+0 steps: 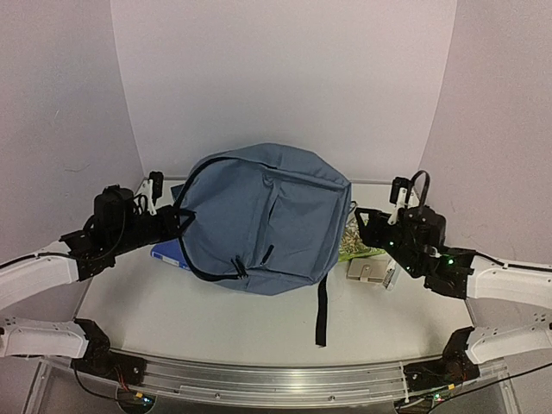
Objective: Pack the student bag
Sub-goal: Place the student bag at the center of the board.
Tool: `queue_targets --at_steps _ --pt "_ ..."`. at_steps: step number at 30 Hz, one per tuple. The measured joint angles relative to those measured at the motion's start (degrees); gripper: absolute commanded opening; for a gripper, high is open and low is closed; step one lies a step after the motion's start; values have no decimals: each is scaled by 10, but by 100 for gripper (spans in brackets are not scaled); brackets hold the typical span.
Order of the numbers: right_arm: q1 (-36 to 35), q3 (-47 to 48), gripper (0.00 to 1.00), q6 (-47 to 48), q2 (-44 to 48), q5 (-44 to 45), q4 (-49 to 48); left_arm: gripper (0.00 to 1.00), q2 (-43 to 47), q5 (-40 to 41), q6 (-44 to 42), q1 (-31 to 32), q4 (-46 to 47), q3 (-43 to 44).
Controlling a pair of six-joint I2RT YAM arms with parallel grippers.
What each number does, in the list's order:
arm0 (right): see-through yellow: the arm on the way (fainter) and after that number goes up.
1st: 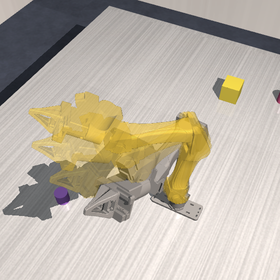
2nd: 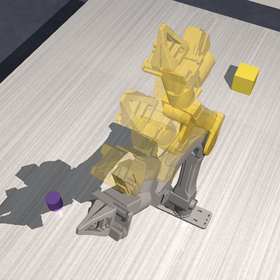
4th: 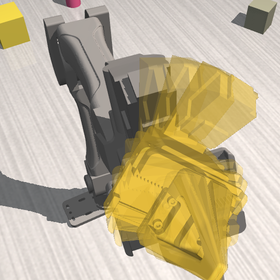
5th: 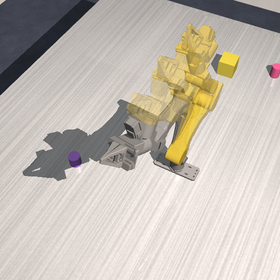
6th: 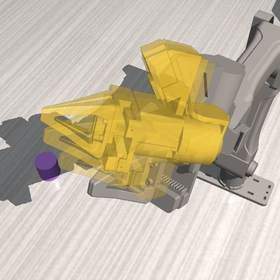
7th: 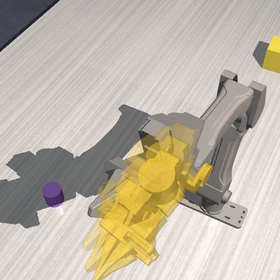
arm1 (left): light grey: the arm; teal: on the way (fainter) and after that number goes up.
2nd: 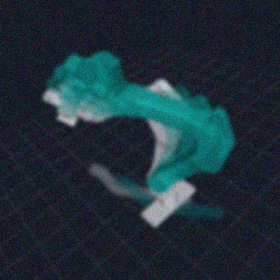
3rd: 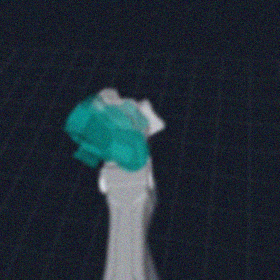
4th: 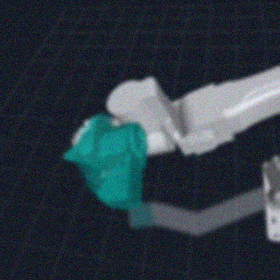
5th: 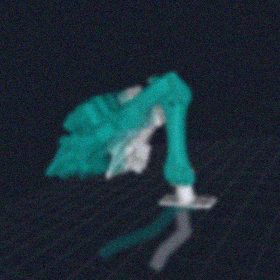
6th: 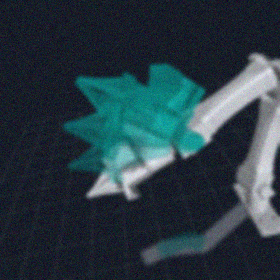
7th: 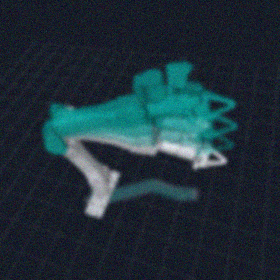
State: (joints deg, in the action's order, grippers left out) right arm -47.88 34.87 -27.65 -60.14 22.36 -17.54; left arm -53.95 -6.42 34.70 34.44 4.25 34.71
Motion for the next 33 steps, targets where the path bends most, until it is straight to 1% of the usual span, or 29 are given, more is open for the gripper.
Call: queue_targets --at_steps 2,4,5,9,14,18,23,24,29,30,31,33 --pt "1 5 57 -6 -23 4 6 0 -36 -2 -3 0 -20 29" --pt "1 17 63 -5 -54 -11 19 0 -75 -10 1 -2 -41 59" --pt "1 23 64 -4 -66 -22 23 0 -96 -13 3 -3 -52 73" --pt "1 59 66 12 -113 -106 41 0 -158 -8 17 -4 -102 106" --pt "-6 104 68 6 -169 -191 48 0 -187 1 27 -4 -144 112" --pt "-24 137 67 -8 -234 -222 50 0 -189 2 26 -4 -147 112" --pt "-50 200 64 -17 -342 -248 52 1 -189 2 22 -4 -144 112" --pt "-57 212 64 -17 -361 -252 53 8 -189 2 22 -4 -144 112" --pt "-90 274 62 -19 -442 -256 50 65 -188 26 29 -4 -174 112" --pt "-95 284 62 -21 -457 -246 50 74 -188 37 32 -4 -185 112" --pt "-102 292 62 -23 -469 -235 51 78 -188 48 35 -4 -197 112" --pt "-111 302 61 -28 -489 -202 56 84 -184 76 48 -4 -232 112"
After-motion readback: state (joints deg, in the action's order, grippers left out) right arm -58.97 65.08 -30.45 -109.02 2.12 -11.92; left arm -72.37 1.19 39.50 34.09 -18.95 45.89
